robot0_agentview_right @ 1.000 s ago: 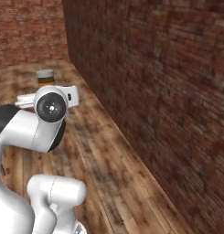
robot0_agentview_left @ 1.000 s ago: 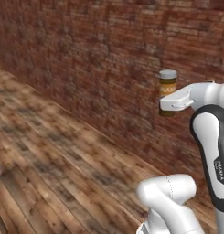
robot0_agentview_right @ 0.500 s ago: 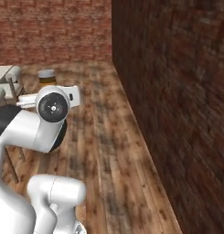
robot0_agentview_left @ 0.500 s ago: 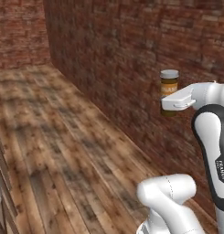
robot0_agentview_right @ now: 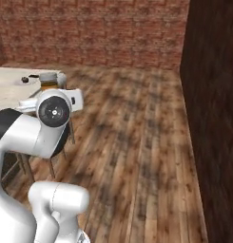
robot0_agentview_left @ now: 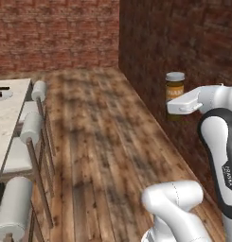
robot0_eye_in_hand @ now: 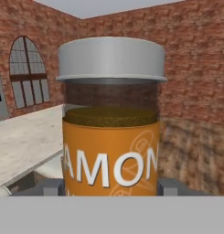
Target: Take the cinnamon bottle from the cabinet and place it on the dining table, next to the plate with the cupcake. Then take the chocolate from the dining counter and place it on the cupcake plate.
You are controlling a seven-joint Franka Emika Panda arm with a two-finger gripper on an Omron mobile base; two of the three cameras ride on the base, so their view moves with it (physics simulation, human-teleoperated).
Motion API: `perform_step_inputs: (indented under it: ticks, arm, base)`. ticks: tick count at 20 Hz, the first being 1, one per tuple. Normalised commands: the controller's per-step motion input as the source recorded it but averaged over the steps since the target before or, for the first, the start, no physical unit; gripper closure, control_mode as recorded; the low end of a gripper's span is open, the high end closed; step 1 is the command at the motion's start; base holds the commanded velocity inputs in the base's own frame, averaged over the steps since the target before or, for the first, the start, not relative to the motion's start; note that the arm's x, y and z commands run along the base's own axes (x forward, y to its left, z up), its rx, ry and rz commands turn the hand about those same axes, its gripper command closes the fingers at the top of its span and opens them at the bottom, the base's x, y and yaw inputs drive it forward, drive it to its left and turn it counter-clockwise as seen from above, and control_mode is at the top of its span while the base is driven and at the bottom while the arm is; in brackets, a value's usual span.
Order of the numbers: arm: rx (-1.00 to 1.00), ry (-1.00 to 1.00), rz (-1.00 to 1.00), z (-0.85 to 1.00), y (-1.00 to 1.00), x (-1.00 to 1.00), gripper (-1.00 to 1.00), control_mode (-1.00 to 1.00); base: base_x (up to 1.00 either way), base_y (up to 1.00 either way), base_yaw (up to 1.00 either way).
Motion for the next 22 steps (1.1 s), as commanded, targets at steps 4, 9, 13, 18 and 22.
perform_step_inputs:
  ticks: [4,9,13,18,22]
  arm:
    - [0.0,0.0,0.0,0.0,0.0,0.0,1.0,1.0]
    - [0.0,0.0,0.0,0.0,0.0,0.0,1.0,1.0]
    - [0.0,0.0,0.0,0.0,0.0,0.0,1.0,1.0]
    - [0.0,0.0,0.0,0.0,0.0,0.0,1.0,1.0]
    - [0.0,0.0,0.0,0.0,0.0,0.0,1.0,1.0]
  base:
    - [1.0,-0.54,0.43]
    - [1.0,-0.62,0.43]
    - [1.0,-0.66,0.44]
    - [1.0,-0.59,0.49]
    - [0.96,-0.47,0.54]
